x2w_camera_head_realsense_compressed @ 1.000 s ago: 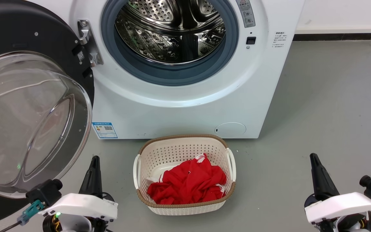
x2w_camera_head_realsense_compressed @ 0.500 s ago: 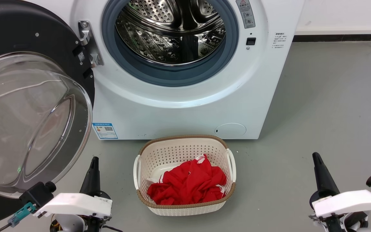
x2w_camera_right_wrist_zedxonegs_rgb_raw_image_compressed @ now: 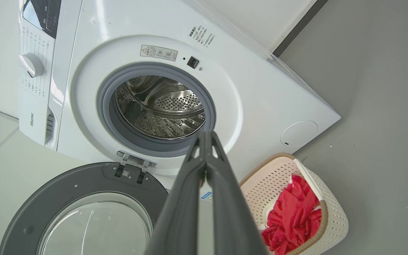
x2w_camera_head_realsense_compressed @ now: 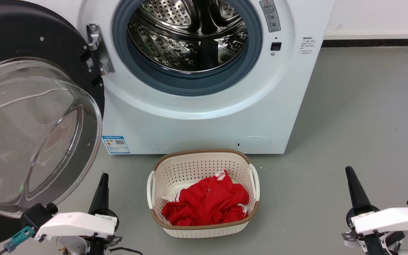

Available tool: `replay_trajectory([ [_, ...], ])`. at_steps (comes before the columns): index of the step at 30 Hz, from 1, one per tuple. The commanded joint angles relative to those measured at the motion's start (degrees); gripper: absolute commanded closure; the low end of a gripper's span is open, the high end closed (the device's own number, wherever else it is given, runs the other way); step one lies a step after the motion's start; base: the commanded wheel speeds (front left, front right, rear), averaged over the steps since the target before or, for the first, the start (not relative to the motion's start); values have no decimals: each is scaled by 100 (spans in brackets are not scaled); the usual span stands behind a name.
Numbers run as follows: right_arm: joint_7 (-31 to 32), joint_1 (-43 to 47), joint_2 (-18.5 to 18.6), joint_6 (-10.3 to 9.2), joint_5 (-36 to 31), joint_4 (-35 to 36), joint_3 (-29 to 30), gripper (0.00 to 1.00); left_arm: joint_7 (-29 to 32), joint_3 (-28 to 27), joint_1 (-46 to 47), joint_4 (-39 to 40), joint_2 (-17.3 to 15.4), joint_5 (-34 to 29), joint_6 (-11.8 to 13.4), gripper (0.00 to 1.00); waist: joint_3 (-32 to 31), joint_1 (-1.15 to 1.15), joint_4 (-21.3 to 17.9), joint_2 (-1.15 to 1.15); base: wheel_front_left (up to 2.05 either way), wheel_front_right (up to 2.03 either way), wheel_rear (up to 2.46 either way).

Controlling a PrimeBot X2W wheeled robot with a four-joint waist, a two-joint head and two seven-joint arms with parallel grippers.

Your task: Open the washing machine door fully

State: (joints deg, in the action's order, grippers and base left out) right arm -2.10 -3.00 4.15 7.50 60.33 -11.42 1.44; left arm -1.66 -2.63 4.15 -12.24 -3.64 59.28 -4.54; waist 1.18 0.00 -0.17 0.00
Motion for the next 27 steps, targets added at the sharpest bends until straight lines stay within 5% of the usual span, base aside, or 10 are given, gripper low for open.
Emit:
replay_trajectory([
  [1, 30, -139, 40, 0, 181, 20, 29, 100, 52, -43, 159, 36, -10, 163, -45, 100, -2, 0, 1, 0, 0, 0, 0],
  [27, 353, -226, 30, -1, 1644, -103, 163, 100, 410, -211, 197, -66, 30, 1609, -164, 100, -41, 0, 7, 0, 0, 0, 0],
])
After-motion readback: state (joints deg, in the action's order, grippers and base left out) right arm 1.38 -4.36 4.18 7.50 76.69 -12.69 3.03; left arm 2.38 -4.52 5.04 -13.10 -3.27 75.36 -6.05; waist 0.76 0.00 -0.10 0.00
